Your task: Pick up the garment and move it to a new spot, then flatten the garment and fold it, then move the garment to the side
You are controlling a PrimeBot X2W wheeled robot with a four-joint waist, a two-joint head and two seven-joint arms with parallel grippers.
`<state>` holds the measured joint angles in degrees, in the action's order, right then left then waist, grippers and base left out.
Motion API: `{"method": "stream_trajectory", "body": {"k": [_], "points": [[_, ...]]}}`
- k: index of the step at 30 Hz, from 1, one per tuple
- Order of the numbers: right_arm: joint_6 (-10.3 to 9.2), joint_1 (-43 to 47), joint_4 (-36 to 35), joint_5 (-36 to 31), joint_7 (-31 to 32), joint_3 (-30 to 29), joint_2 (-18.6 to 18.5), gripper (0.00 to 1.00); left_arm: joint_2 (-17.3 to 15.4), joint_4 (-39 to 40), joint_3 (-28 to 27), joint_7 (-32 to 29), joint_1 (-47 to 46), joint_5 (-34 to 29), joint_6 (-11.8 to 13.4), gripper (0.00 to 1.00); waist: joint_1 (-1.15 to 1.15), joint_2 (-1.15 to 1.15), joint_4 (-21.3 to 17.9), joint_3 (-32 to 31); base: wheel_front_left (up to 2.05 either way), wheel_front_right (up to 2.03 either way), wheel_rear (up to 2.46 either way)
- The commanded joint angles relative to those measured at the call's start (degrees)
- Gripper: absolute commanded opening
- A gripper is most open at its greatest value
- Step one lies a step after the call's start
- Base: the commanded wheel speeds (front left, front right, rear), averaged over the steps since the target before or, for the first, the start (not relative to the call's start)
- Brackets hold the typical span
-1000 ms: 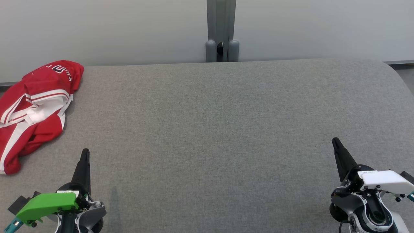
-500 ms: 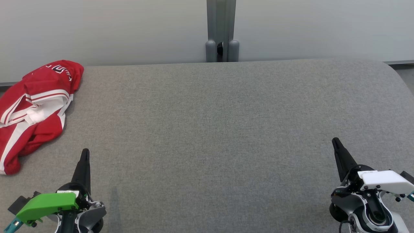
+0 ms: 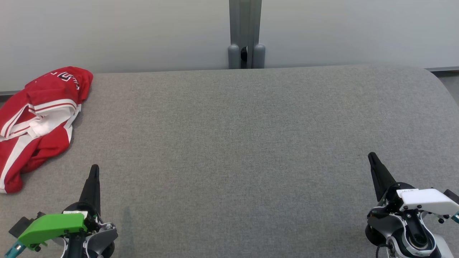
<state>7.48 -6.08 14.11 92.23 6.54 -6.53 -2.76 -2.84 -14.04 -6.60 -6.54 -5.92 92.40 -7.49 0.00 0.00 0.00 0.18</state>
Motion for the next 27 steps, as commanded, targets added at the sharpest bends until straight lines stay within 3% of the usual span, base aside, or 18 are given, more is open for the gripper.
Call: {"method": "stream_trajectory", "body": {"k": [1, 14, 15, 27], "points": [[0.02, -0.26, -0.26, 0.38, 0.11, -0.06, -0.24, 0.00, -0.03, 0.08, -0.08, -0.14, -0.61, 0.04, -0.16, 0.00, 0.00, 0.00, 0.00, 0.00, 0.00, 0.00, 0.00], [0.00, 0.00, 0.00, -0.01, -0.02, 0.01, 0.00, 0.00, 0.00, 0.00, 0.01, 0.01, 0.00, -0.01, 0.00, 0.00, 0.00, 0.00, 0.00, 0.00, 0.00, 0.00, 0.00], [0.00, 0.17, 0.43, -0.05, -0.02, 0.03, 0.11, 1.00, 0.07, -0.42, 0.05, 0.06, 0.16, 0.00, 0.01, 1.00, 0.00, 0.00, 0.00, 0.00, 0.00, 0.00, 0.00], [-0.01, 2.35, 0.58, -2.40, -2.98, 1.69, 0.32, 1.00, 0.25, 0.14, 2.97, 3.01, 2.26, -1.85, 0.01, 1.00, 0.00, 0.00, 0.06, -0.25, 0.00, 0.00, 0.00]]}}
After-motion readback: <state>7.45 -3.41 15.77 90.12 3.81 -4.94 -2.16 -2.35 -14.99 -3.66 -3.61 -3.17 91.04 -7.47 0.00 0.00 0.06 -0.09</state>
